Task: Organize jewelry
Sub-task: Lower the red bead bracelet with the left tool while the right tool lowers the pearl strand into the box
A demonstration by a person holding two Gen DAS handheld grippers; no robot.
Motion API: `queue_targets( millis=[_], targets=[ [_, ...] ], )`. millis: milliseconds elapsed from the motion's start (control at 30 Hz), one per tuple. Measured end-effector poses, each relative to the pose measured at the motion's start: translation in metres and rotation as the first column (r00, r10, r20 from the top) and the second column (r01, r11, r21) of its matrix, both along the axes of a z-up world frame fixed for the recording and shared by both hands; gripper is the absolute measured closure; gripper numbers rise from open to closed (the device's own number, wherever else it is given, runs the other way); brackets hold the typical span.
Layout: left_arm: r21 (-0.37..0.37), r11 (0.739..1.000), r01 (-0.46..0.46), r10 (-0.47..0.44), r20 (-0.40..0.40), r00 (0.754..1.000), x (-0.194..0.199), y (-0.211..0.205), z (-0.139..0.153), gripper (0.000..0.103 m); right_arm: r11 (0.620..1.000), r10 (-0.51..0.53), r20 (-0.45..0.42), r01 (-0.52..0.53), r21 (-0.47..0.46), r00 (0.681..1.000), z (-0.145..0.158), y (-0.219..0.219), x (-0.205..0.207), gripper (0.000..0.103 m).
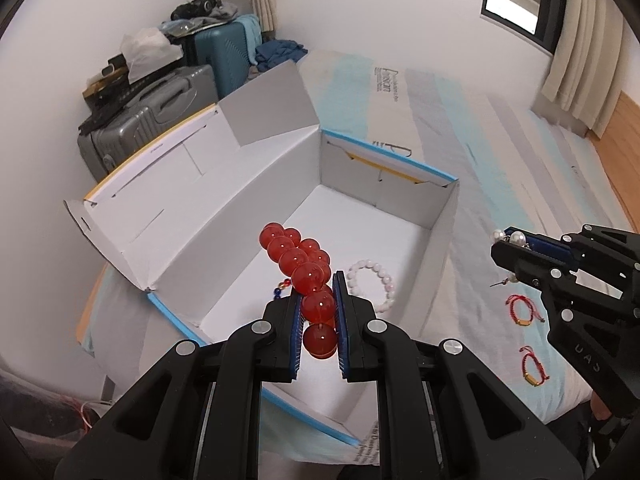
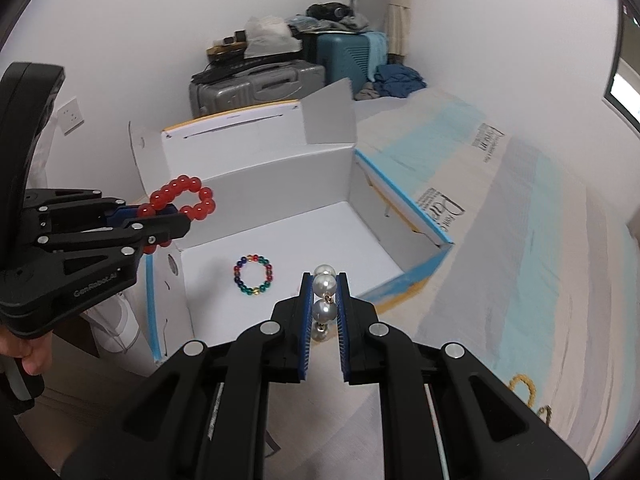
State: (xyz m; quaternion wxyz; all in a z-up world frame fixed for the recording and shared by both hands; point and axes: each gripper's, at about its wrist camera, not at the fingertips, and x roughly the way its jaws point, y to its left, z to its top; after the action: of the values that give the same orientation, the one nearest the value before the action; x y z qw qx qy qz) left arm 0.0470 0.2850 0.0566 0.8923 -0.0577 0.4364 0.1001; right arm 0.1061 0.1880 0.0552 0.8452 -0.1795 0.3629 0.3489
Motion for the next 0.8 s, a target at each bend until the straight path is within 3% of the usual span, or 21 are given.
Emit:
queue_targets(
  millis=[300,800],
  targets=[
    [-0.03,1.0,-0.005,0.004,-0.035,0.999,0.016,0.025,-0.019,0.09,0.996,0.075,-0.005,-0.075,-0.048,0.997,-0.019,0.032,0.009,0.093],
    [-0.09,0.996,0.019,-0.032,-0.15,0.988,0.049,0.047,-0.072,0.09,0.972,0.16,-0.098,-0.174,-0.16,0.982,-0.073,0.069,0.046,0.093]
  ],
)
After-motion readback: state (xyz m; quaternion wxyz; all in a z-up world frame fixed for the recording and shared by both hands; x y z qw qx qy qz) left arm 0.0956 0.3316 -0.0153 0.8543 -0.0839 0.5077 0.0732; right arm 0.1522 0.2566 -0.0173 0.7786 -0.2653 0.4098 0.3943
